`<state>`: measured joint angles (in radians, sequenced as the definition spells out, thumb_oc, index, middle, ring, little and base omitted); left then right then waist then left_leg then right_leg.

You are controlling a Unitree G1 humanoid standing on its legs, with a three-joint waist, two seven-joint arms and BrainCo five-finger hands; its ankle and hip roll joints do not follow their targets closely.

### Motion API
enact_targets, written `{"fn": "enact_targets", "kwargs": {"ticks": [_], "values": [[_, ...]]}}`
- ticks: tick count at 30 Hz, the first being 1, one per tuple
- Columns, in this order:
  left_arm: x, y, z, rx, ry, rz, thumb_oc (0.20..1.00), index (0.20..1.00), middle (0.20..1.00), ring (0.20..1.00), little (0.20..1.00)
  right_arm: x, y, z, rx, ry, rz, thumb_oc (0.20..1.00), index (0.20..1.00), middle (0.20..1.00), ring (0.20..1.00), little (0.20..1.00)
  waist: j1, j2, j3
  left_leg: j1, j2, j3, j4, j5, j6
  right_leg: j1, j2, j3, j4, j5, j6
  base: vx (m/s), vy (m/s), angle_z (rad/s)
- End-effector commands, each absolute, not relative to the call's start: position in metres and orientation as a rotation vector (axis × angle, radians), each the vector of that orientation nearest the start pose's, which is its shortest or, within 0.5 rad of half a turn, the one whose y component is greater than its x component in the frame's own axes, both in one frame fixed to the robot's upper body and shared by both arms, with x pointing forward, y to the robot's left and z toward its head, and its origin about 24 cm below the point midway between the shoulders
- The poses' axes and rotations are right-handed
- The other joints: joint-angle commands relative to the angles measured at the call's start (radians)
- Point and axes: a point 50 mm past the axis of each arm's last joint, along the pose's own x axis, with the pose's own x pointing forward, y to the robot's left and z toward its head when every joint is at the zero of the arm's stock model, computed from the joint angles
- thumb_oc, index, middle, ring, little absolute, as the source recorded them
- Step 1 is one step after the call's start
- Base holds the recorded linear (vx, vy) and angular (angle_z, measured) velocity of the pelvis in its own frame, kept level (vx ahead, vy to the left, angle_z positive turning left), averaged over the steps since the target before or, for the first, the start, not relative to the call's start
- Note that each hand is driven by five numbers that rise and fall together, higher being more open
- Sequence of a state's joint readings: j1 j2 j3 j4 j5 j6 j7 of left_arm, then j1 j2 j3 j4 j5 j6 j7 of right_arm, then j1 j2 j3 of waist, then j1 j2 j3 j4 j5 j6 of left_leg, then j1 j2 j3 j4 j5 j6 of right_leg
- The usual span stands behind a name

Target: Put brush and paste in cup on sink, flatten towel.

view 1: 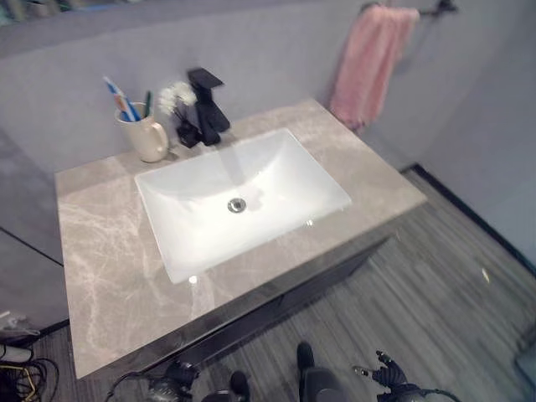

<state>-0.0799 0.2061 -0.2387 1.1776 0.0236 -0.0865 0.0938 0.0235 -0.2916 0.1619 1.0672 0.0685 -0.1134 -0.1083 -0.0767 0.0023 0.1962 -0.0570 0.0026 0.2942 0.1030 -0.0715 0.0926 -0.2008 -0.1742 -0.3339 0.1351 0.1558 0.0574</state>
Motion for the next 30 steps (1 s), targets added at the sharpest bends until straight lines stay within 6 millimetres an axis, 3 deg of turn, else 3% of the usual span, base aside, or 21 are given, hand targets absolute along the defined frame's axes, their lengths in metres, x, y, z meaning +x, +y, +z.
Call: {"fn": "enact_targets", "kwargs": {"ticks": [1, 3, 4, 5, 6, 7, 10, 14, 15, 16, 17, 18, 19, 20, 23, 24, 27, 30], "values": [[0.134, 0.235, -0.145, 0.448, 0.993, 0.027, 0.200, 0.200, 0.200, 0.200, 0.200, 0.120, -0.252, -0.137, -0.338, 0.941, -0.144, 1.000, 1.000, 1.000, 1.000, 1.000, 0.017, -0.003, -0.058, 0.011, -0.038, -0.037, 0.020, -0.022, -0.026, 0.021, -0.034, 0.067, 0.227, -0.157, 0.071, -0.10, 0.090, -0.76], [0.132, 0.232, -0.145, 0.424, 0.992, 0.030, 0.200, 0.200, 0.200, 0.200, 0.200, 0.120, -0.252, -0.137, -0.337, 0.940, -0.146, 1.000, 1.000, 1.000, 1.000, 1.000, 0.029, 0.008, -0.080, 0.008, -0.033, 0.008, 0.016, -0.032, -0.020, 0.093, -0.012, 0.030, 0.299, -0.246, 0.067, -0.05, 0.043, -0.92], [0.132, 0.233, -0.145, 0.415, 0.987, 0.038, 0.200, 0.200, 0.200, 0.200, 0.200, 0.122, -0.252, -0.136, -0.343, 0.929, -0.136, 1.000, 1.000, 1.000, 1.000, 1.000, 0.044, 0.003, -0.101, -0.004, -0.024, 0.069, 0.004, -0.021, -0.021, 0.152, 0.011, 0.015, 0.264, -0.268, 0.065, -0.04, -0.012, -0.89], [0.131, 0.233, -0.145, 0.416, 0.988, 0.038, 0.200, 0.200, 0.200, 0.200, 0.200, 0.122, -0.252, -0.136, -0.342, 0.929, -0.136, 1.000, 1.000, 1.000, 1.000, 1.000, 0.047, 0.002, -0.099, 0.000, -0.025, 0.072, 0.004, -0.023, -0.021, 0.154, 0.010, 0.019, 0.266, -0.270, 0.066, -0.19, -0.110, -1.17], [0.132, 0.233, -0.144, 0.388, 0.972, 0.059, 0.200, 0.200, 0.200, 0.200, 0.200, 0.126, -0.254, -0.134, -0.352, 0.915, -0.144, 1.000, 1.000, 1.000, 1.000, 1.000, 0.069, -0.008, -0.119, -0.034, -0.002, 0.148, 0.013, -0.013, -0.026, 0.215, 0.024, -0.029, 0.197, -0.278, 0.073, -0.18, -0.146, -1.31], [0.134, 0.233, -0.142, 0.364, 0.953, 0.084, 0.200, 0.200, 0.200, 0.200, 0.200, 0.131, -0.253, -0.132, -0.360, 0.893, -0.138, 1.000, 1.000, 1.000, 1.000, 1.000, 0.080, -0.015, -0.117, -0.047, 0.015, 0.176, 0.026, 0.001, -0.037, 0.223, 0.033, -0.038, 0.140, -0.281, 0.068, -0.19, -0.221, -1.46], [0.141, 0.230, -0.139, 0.339, 0.915, 0.096, 0.222, 0.222, 0.222, 0.222, 0.222, 0.128, -0.254, -0.131, -0.356, 0.882, -0.147, 1.000, 1.000, 1.000, 1.000, 1.000, 0.072, -0.023, -0.114, -0.064, 0.050, 0.201, 0.065, 0.004, -0.055, 0.235, 0.087, 0.033, 0.044, -0.286, 0.050, -0.05, -0.227, -1.13], [0.156, 0.225, -0.131, 0.325, 0.838, 0.087, 1.000, 1.000, 1.000, 1.000, 1.000, 0.122, -0.267, -0.126, -0.383, 0.873, -0.168, 1.000, 1.000, 1.000, 1.000, 1.000, 0.053, -0.035, -0.091, -0.109, 0.127, 0.182, 0.217, 0.008, -0.100, 0.263, 0.130, 0.073, -0.020, -0.281, 0.015, -0.05, -0.213, -0.59], [0.159, 0.224, -0.129, 0.320, 0.826, 0.094, 1.000, 1.000, 1.000, 1.000, 1.000, 0.121, -0.270, -0.125, -0.406, 0.877, -0.165, 1.000, 1.000, 1.000, 1.000, 1.000, 0.060, -0.036, -0.080, -0.124, 0.135, 0.127, 0.264, 0.020, -0.111, 0.267, 0.141, 0.086, -0.019, -0.289, 0.006, -0.10, -0.147, -0.12], [0.163, 0.222, -0.126, 0.303, 0.796, 0.109, 1.000, 1.000, 1.000, 1.000, 1.000, 0.122, -0.274, -0.124, -0.449, 0.878, -0.161, 1.000, 1.000, 1.000, 1.000, 1.000, 0.091, -0.032, -0.065, -0.157, 0.100, -0.009, 0.300, 0.081, -0.116, 0.253, 0.158, 0.118, -0.010, -0.278, -0.014, -0.12, -0.085, -0.31], [0.163, 0.220, -0.127, 0.291, 0.800, 0.107, 1.000, 1.000, 1.000, 1.000, 1.000, 0.127, -0.273, -0.122, -0.457, 0.859, -0.145, 1.000, 1.000, 1.000, 1.000, 1.000, 0.097, -0.032, -0.064, -0.172, 0.080, -0.069, 0.298, 0.079, -0.119, 0.249, 0.158, 0.129, -0.010, -0.276, -0.014, -0.10, -0.030, -0.87], [0.163, 0.220, -0.127, 0.291, 0.800, 0.107, 1.000, 1.000, 1.000, 1.000, 1.000, 0.127, -0.273, -0.122, -0.457, 0.859, -0.145, 1.000, 1.000, 1.000, 1.000, 1.000, 0.097, -0.032, -0.064, -0.172, 0.080, -0.069, 0.298, 0.079, -0.119, 0.249, 0.158, 0.129, -0.010, -0.276, -0.014, -0.01, -0.005, -1.33], [0.162, 0.223, -0.127, 0.280, 0.800, 0.131, 1.000, 1.000, 1.000, 1.000, 1.000, 0.129, -0.274, -0.121, -0.462, 0.855, -0.152, 1.000, 1.000, 1.000, 1.000, 1.000, 0.114, -0.032, -0.061, -0.179, 0.010, -0.209, 0.322, 0.071, -0.117, 0.241, 0.172, 0.178, 0.003, -0.273, -0.015, 0.02, 0.000, -1.18], [0.162, 0.222, -0.127, 0.270, 0.803, 0.126, 1.000, 1.000, 1.000, 1.000, 1.000, 0.129, -0.273, -0.121, -0.463, 0.856, -0.140, 1.000, 1.000, 1.000, 1.000, 1.000, 0.114, -0.029, -0.058, -0.176, 0.004, -0.244, 0.323, 0.052, -0.111, 0.241, 0.177, 0.205, 0.013, -0.274, -0.011, 0.03, 0.007, -1.23], [0.161, 0.225, -0.125, 0.289, 0.796, 0.125, 1.000, 1.000, 1.000, 1.000, 1.000, 0.127, -0.280, -0.119, -0.483, 0.857, -0.157, 1.000, 1.000, 1.000, 1.000, 1.000, 0.112, -0.016, -0.066, -0.199, 0.006, -0.283, 0.272, 0.043, -0.096, 0.238, 0.192, 0.225, 0.057, -0.300, -0.013, 0.06, 0.048, -0.82], [0.161, 0.227, -0.125, 0.280, 0.797, 0.123, 1.000, 1.000, 1.000, 1.000, 1.000, 0.129, -0.278, -0.119, -0.479, 0.850, -0.153, 1.000, 1.000, 1.000, 1.000, 1.000, 0.113, -0.015, -0.058, -0.213, -0.011, -0.299, 0.338, 0.047, -0.096, 0.225, 0.191, 0.226, 0.100, -0.308, -0.015, 0.04, 0.089, -0.11], [0.169, 0.232, -0.121, 0.296, 0.778, 0.127, 1.000, 1.000, 1.000, 1.000, 1.000, 0.129, -0.277, -0.120, -0.456, 0.857, -0.161, 1.000, 1.000, 1.000, 1.000, 1.000, 0.088, -0.010, -0.058, -0.180, -0.021, -0.273, 0.335, -0.050, -0.066, 0.188, 0.171, 0.230, 0.191, -0.352, -0.017, 0.02, 0.141, -0.19], [0.171, 0.231, -0.121, 0.289, 0.775, 0.127, 1.000, 1.000, 1.000, 1.000, 1.000, 0.127, -0.278, -0.125, -0.438, 0.893, -0.187, 1.000, 1.000, 1.000, 1.000, 1.000, 0.079, -0.003, -0.065, -0.153, -0.029, -0.245, 0.337, -0.096, -0.052, 0.162, 0.145, 0.241, 0.228, -0.366, -0.005, 0.02, 0.155, -0.18]]}}
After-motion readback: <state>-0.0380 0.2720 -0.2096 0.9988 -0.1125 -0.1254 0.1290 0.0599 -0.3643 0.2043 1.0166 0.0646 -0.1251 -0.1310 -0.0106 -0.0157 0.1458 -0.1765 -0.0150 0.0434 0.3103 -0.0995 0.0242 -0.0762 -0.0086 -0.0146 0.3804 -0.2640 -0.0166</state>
